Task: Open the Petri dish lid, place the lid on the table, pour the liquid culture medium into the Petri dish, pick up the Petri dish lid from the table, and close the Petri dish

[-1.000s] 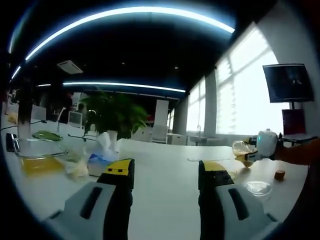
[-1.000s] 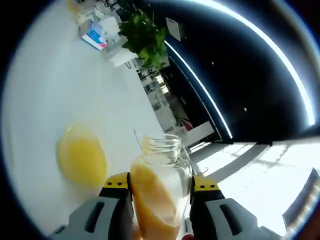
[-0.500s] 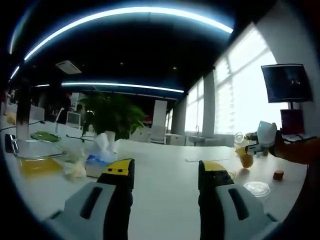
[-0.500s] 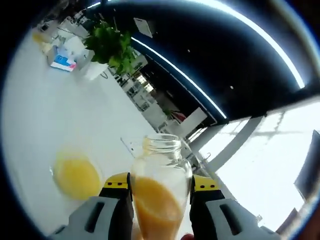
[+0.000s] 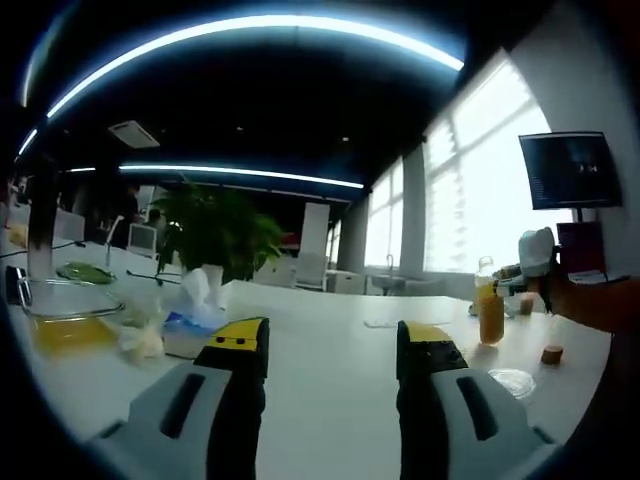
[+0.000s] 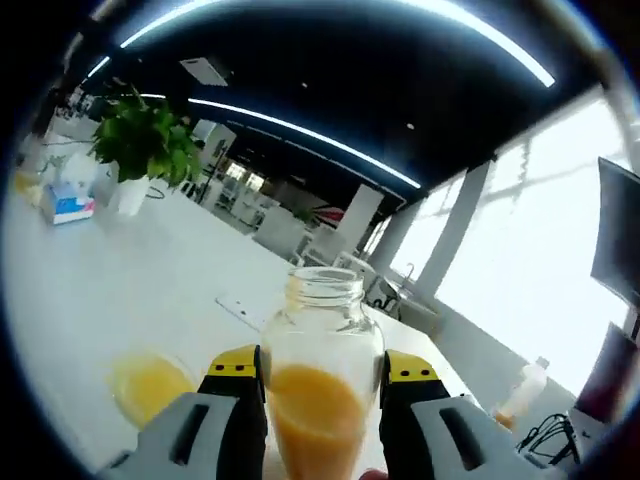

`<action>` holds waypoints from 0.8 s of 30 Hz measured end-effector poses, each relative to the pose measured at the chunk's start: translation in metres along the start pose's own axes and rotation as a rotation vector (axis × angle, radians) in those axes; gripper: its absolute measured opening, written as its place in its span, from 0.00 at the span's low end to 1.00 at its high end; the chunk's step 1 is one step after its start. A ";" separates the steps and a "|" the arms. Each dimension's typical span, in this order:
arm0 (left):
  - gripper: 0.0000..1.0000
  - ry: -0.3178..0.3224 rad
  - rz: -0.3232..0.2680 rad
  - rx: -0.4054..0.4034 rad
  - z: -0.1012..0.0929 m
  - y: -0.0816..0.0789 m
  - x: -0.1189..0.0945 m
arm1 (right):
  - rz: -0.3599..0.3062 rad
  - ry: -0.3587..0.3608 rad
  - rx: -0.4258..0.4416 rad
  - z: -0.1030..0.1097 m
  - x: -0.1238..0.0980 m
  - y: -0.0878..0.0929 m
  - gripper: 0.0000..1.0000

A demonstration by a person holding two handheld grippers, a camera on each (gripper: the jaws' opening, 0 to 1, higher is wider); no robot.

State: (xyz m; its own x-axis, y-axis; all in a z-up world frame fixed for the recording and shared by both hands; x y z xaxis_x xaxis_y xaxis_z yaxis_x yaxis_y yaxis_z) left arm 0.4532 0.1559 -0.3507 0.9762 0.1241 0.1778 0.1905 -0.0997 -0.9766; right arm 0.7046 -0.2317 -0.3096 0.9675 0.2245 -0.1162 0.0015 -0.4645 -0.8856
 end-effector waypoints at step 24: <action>0.42 0.010 -0.010 0.004 -0.006 -0.005 -0.001 | 0.011 0.134 0.353 -0.033 -0.022 0.019 0.40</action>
State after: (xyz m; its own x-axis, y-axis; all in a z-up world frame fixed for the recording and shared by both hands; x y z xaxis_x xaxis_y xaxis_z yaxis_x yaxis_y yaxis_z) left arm 0.4519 0.1504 -0.3456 0.9752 0.1156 0.1887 0.1999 -0.0941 -0.9753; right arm 0.6920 -0.2742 -0.3092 0.9915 0.0967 -0.0875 -0.0737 -0.1374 -0.9878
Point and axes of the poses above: the point that each gripper's makers call its tool centre point, and the gripper's own axes: x roughly forward along the fingers, z roughly to its left, y roughly out of its underside, the point moved 9 cm from there along -x, roughly backward along the fingers, and after that the axes turned 6 degrees about -y, right-handed, at the moved point
